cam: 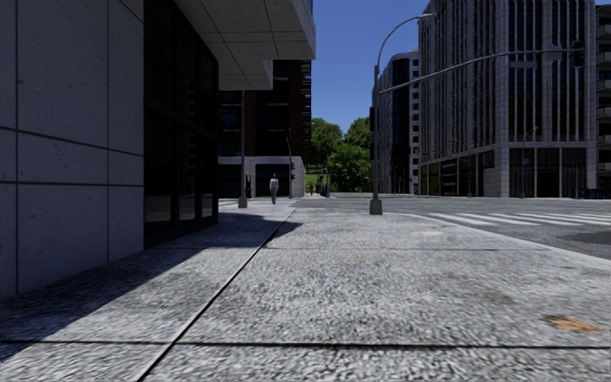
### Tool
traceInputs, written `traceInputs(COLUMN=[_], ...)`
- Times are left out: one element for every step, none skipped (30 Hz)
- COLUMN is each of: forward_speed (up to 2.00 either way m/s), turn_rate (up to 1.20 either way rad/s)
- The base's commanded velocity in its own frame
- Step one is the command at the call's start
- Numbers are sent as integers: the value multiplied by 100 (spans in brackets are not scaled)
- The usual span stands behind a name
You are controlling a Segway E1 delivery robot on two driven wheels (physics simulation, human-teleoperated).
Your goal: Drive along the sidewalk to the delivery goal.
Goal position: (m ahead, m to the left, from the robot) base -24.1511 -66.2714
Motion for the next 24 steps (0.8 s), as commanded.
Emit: traceInputs(forward_speed=[196,196,196,196,196,196,196,196,196,196,196,196,197,198,198,198,198,198,198,198,198,198,198,198], turn_rate=[0,0,0,0,0,0,0,0,0,0,0,0,-2,-6,-8,-11,-12,-12,-12,-12,-12,-12,-13,-13])
